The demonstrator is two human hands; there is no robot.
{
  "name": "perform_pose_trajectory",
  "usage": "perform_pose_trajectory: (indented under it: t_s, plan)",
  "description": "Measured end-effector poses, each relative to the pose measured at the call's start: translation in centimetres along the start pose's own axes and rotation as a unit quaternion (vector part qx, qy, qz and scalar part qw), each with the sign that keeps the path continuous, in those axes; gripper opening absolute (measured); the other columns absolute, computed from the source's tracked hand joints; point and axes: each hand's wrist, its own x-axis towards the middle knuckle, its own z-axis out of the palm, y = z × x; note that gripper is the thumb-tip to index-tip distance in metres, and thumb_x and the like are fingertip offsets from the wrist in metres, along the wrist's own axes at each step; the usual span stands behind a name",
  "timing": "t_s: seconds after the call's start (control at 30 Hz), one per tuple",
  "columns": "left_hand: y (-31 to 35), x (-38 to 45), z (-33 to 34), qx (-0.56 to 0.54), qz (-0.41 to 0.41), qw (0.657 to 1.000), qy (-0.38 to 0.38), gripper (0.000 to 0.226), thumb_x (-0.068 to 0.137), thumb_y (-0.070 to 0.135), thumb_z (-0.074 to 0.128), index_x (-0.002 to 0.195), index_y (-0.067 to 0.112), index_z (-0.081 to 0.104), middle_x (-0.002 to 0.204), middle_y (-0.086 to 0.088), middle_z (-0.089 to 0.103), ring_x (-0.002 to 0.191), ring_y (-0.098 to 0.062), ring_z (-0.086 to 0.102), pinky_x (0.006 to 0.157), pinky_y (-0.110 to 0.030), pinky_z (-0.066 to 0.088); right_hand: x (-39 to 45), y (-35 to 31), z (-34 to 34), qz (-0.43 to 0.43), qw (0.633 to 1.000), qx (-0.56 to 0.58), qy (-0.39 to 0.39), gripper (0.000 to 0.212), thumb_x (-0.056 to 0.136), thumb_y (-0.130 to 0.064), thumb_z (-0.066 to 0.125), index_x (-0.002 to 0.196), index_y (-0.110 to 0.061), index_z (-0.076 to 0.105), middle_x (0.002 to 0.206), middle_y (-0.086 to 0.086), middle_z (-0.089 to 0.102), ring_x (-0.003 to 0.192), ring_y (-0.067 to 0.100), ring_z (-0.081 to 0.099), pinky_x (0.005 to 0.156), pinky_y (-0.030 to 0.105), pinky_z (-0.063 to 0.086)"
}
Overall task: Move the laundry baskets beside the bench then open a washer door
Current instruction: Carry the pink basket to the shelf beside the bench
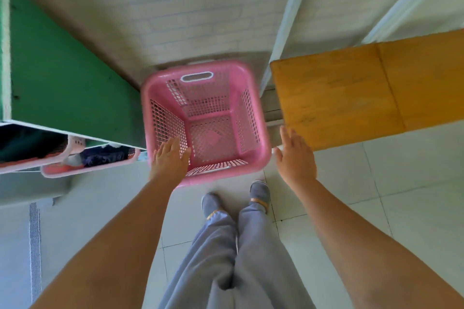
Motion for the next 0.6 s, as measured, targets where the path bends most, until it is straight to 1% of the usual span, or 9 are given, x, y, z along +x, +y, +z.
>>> perform_pose_trajectory:
  t_s: [0.1,0.17,0.27,0.33,0.4,0.5,0.6]
  plan:
    - [3.4,-2.9,-1.1,0.028,0.047,0.999,-0.003,0.058,0.1,0.043,0.033,0.151,0.017,0.026,0.16,-0.007,0.024,0.146,-0.028,0.023,0.119,-0.045,0.016,-3.9,2.6,-2.3,0.01,1.0,-0.009,-0.004,0.061,0.101,-0.036,0.037,0.154,-0.018,0.015,0.157,0.013,0.026,0.143,0.029,0.028,0.113,0.041,0.029]
    - [6.3,-4.7,-1.8,0.051,0.086,0.995,-0.012,0.058,0.1,0.041,0.035,0.15,0.012,0.028,0.158,-0.012,0.027,0.145,-0.03,0.025,0.119,-0.044,0.017,-6.4,4.6,-3.7,0.025,1.0,-0.009,-0.006,0.059,0.102,-0.038,0.035,0.154,-0.018,0.015,0.157,0.012,0.026,0.143,0.028,0.029,0.113,0.04,0.03]
    - [11.5,-6.9,-2.3,0.076,0.145,0.986,-0.017,0.057,0.1,0.035,0.04,0.147,0.005,0.033,0.152,-0.02,0.034,0.14,-0.035,0.033,0.116,-0.045,0.024,-9.6,8.4,-5.3,0.066,0.998,0.003,-0.006,0.059,0.102,-0.039,0.033,0.154,-0.018,0.015,0.159,0.011,0.024,0.144,0.028,0.026,0.114,0.041,0.029]
    - [15.2,-8.2,-2.1,0.085,0.174,0.981,-0.019,0.053,0.1,0.032,0.042,0.145,0.004,0.036,0.147,-0.021,0.041,0.135,-0.037,0.039,0.112,-0.047,0.03,-11.4,11.5,-6.0,0.093,0.995,0.015,-0.012,0.06,0.102,-0.04,0.03,0.154,-0.018,0.012,0.161,0.01,0.018,0.146,0.028,0.022,0.117,0.042,0.025]
    - [19.1,-9.6,-1.4,0.102,0.205,0.973,-0.024,0.049,0.1,0.029,0.042,0.143,0.007,0.039,0.144,-0.019,0.044,0.132,-0.037,0.042,0.109,-0.047,0.034,-13.1,14.9,-6.5,0.119,0.992,0.026,-0.011,0.06,0.102,-0.04,0.028,0.155,-0.018,0.011,0.162,0.009,0.012,0.148,0.028,0.017,0.119,0.042,0.02]
    - [25.5,-11.8,0.9,0.12,0.243,0.962,-0.03,0.046,0.1,0.028,0.039,0.141,0.007,0.04,0.144,-0.018,0.045,0.131,-0.036,0.042,0.108,-0.046,0.036,-15.7,20.4,-7.4,0.158,0.986,0.056,-0.001,0.059,0.102,-0.04,0.028,0.155,-0.018,0.01,0.163,0.007,0.009,0.149,0.027,0.013,0.12,0.042,0.017]
    - [32.1,-14.1,3.9,0.127,0.266,0.955,-0.035,0.05,0.1,0.033,0.037,0.145,0.01,0.035,0.147,-0.015,0.041,0.133,-0.035,0.04,0.109,-0.047,0.035,-18.1,26.4,-8.1,0.193,0.977,0.093,0.014,0.059,0.103,-0.04,0.027,0.155,-0.018,0.011,0.163,0.007,0.008,0.149,0.026,0.011,0.12,0.042,0.016]
